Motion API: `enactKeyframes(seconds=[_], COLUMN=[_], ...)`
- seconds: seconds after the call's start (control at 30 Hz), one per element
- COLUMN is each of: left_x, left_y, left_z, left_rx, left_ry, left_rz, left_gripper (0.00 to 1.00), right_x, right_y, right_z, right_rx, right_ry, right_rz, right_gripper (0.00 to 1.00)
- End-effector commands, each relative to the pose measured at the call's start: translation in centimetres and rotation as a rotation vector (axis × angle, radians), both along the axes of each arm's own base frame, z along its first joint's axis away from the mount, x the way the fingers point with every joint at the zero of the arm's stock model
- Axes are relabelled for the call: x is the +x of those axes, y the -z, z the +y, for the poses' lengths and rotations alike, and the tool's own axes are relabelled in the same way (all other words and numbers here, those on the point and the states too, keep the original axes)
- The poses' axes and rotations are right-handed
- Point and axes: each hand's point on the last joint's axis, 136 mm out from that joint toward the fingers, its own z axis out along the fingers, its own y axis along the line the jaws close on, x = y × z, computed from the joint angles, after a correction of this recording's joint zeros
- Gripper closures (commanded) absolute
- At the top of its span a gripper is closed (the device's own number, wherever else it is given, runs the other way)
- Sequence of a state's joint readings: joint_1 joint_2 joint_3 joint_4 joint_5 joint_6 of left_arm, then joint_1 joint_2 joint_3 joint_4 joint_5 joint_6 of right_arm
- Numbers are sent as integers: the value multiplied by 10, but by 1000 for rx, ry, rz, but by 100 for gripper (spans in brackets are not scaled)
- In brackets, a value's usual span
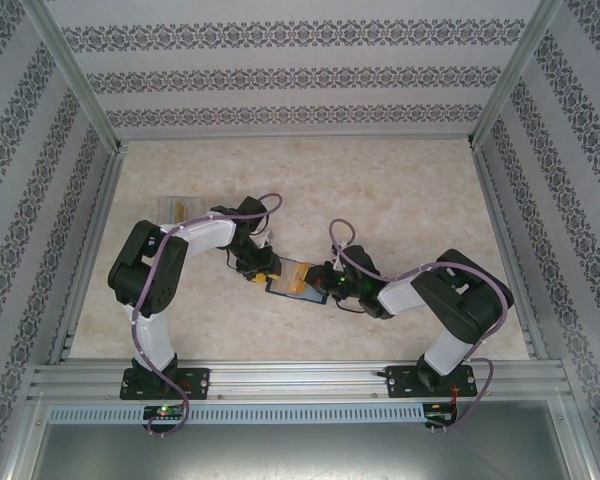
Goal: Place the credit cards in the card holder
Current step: Insert the credit card into the card slot.
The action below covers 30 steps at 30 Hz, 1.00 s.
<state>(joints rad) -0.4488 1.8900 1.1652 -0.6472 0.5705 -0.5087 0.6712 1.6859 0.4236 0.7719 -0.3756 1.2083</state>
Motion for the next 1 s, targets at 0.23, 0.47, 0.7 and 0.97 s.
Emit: enactKeyframes(seconds=[0.23,0.47,0.7,0.97], left_x=[-10,-11,-10,-13], left_y=[8,6,0,5], left_z=[-11,-16,-21,-16], left_rx=[-33,-66,-109,-80], left_ry=[0,-15,-33,-29], left_rz=[45,52,48,61], left_gripper=[66,66,65,66], right_x=[-3,4,1,-7], right_y=[16,18,21,24], right_z=[25,38,30,12], right_rx=[-14,-12,-51,-116], right_ry=[-5,27,59,74], right_rz=[24,31,33,40], right_gripper=[100,100,97,78])
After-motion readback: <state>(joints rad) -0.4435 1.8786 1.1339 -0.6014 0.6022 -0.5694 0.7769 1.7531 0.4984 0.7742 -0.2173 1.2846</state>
